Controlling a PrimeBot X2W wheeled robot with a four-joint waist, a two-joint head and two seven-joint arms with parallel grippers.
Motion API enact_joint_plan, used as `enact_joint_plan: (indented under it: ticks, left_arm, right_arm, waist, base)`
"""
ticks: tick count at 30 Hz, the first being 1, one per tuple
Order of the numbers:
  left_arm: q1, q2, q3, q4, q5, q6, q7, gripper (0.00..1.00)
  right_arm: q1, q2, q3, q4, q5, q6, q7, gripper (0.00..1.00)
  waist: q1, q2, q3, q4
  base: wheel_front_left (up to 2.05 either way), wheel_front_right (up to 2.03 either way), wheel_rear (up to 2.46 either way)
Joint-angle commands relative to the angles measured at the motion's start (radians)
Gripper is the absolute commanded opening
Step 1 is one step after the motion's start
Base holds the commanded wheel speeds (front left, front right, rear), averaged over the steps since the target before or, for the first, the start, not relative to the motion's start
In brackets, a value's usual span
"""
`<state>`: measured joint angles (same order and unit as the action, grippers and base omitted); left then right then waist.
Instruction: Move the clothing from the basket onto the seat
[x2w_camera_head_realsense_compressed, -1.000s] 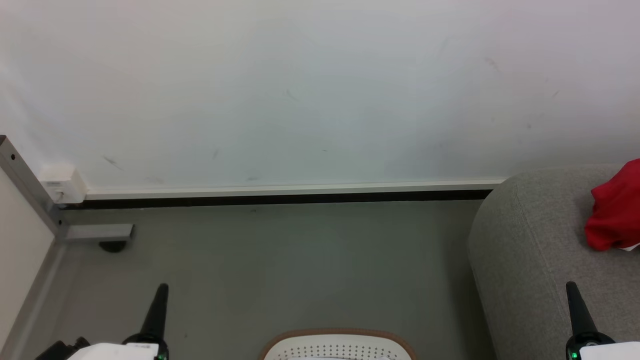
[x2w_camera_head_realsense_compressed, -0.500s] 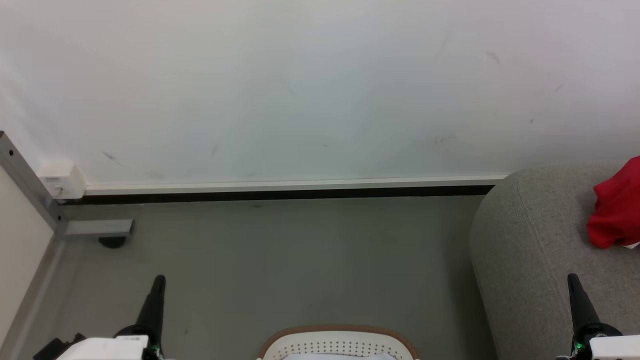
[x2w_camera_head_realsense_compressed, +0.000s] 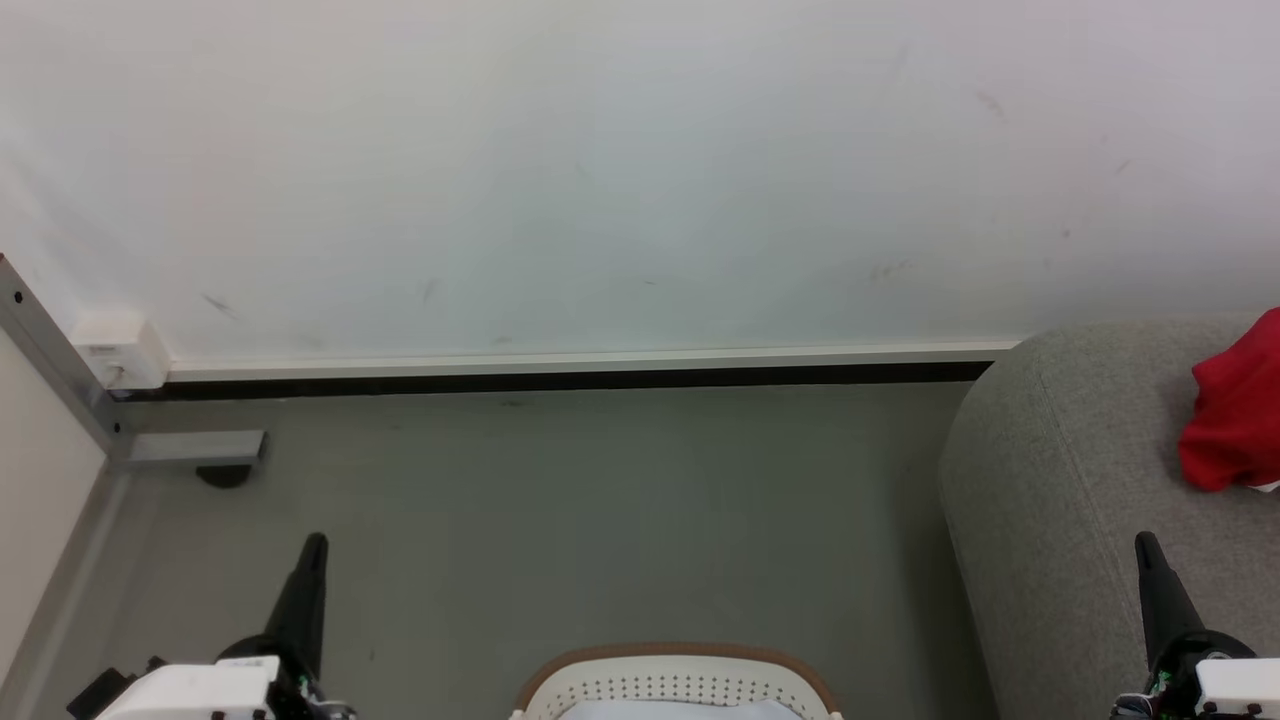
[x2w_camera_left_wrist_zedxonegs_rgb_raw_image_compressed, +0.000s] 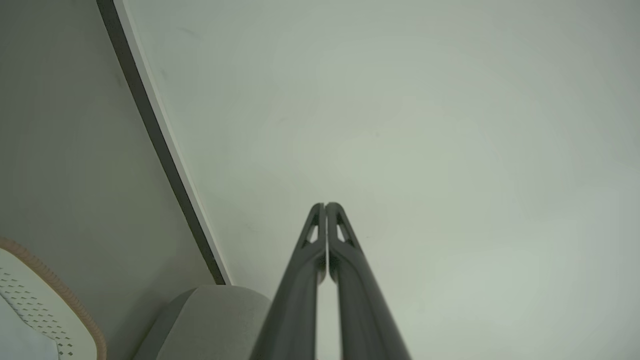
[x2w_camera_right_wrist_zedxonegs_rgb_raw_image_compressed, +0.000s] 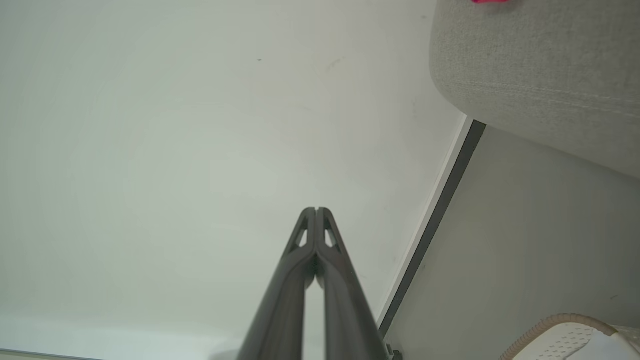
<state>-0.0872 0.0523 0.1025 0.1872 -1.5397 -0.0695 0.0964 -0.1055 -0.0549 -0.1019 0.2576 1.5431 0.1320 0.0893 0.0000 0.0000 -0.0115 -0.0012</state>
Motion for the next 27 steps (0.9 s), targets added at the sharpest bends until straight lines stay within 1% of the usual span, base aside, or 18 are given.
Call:
enact_joint_plan:
  ticks: [1, 9, 27]
  left_arm:
    - [-0.017, 0.001, 0.008, -0.004, -0.029, -0.003, 0.007, 0.0]
    - [-0.026, -0.002, 0.017, -0.004, -0.078, -0.004, 0.021, 0.0]
    - [-0.025, -0.002, 0.017, -0.004, -0.078, -0.004, 0.021, 0.0]
  right_arm:
    - [-0.021, -0.006, -0.003, 0.0, 0.023, -0.002, 0.008, 0.0]
    - [-0.029, -0.008, -0.004, 0.002, 0.081, -0.002, 0.019, 0.0]
    - [-0.028, -0.011, 0.002, 0.002, 0.085, -0.002, 0.015, 0.0]
  waist:
    - [0.0, 0.0, 0.001, 0.0]
    - [0.0, 0.0, 0.009, 0.001]
    - [0.0, 0.0, 0.009, 0.001]
  base:
    - [0.0, 0.0, 0.0]
    - [0.0, 0.0, 0.0]
    - [0.0, 0.0, 0.0]
